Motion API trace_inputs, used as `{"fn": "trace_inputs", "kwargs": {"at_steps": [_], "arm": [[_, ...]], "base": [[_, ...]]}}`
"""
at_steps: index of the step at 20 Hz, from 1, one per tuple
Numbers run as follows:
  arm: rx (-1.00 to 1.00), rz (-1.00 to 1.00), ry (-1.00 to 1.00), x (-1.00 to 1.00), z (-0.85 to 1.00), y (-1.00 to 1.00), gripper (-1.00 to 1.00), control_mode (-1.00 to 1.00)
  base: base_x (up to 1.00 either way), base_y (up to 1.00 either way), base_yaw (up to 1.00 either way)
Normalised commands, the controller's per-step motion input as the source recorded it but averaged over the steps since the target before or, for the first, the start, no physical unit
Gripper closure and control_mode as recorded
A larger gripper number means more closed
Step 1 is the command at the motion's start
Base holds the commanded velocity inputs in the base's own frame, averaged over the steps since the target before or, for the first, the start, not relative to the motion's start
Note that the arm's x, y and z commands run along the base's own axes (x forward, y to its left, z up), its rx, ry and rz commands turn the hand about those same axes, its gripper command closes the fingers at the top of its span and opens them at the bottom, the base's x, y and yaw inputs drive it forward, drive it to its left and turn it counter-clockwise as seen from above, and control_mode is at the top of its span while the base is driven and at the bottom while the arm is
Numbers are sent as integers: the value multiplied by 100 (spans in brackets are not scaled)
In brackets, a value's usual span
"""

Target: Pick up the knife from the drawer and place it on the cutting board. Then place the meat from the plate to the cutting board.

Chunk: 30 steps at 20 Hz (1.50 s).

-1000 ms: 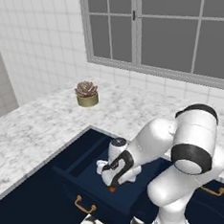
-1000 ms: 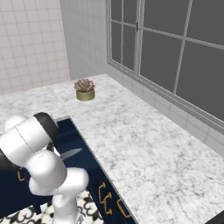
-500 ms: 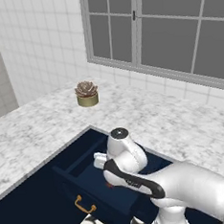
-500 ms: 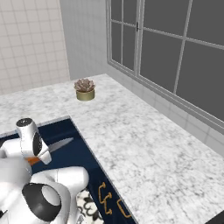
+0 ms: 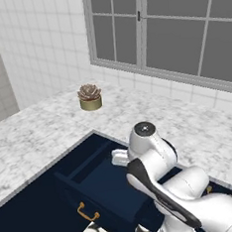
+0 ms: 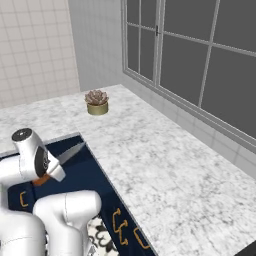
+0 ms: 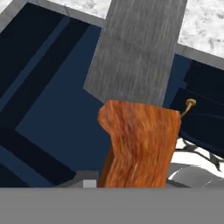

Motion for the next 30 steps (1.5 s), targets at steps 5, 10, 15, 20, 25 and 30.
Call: {"fn": "trace_inputs", "kwargs": {"at_steps": [5, 10, 15, 20, 25, 30], "arm": [[-14, 12, 0, -3, 74, -62, 100, -100], [-9, 7, 9, -1, 74, -67, 100, -100], [-9, 0, 8, 0, 36, -59, 100, -100], [-9, 1, 2, 0, 7, -49, 100, -100], [-2, 13, -18, 0, 0, -25, 100, -100], [0, 17, -33, 1, 0, -4, 100, -100]], "base": [[0, 0, 0], [0, 0, 0], [0, 0, 0], [0, 0, 0], [0, 0, 0], [0, 0, 0]]}}
